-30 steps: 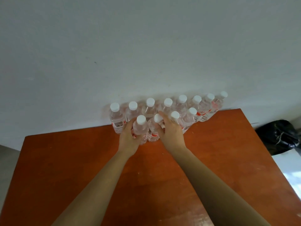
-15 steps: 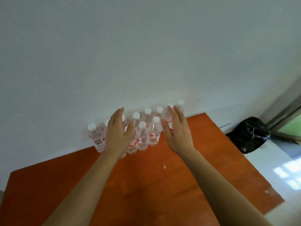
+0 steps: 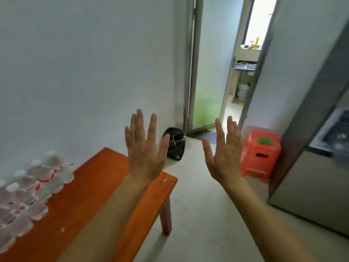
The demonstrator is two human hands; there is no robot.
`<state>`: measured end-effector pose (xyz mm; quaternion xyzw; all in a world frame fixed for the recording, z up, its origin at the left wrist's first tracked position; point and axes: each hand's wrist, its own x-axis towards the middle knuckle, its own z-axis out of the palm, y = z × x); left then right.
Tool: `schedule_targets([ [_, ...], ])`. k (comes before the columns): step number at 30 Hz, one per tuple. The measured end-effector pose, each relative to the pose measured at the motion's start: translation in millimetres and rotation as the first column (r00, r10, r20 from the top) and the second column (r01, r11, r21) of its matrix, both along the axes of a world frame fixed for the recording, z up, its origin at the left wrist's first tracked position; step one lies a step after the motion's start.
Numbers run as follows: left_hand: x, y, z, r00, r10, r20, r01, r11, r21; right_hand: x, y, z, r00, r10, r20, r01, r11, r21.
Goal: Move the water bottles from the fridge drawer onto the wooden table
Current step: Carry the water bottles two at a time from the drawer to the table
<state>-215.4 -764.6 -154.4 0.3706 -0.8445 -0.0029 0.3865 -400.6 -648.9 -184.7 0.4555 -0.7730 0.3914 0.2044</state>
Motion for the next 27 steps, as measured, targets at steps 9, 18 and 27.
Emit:
schedule_targets([
  [9, -257, 153, -8, 0.901, -0.416, 0.123, 0.422, 0.906, -0.026, -186, 224, -19, 0.912, -0.406, 0.054, 0.406, 0.914, -0.005],
  [18, -492, 273, -57, 0.71, -0.68, 0.184, 0.679, 0.73, 0.075, -347, 367, -57, 0.739, -0.673, 0.034, 0.666, 0.738, 0.109],
  [27, -703, 338, -67, 0.542, -0.786, 0.296, 0.763, 0.609, 0.217, -510, 447, -32, 0.59, -0.806, -0.049, 0.79, 0.565, 0.237],
])
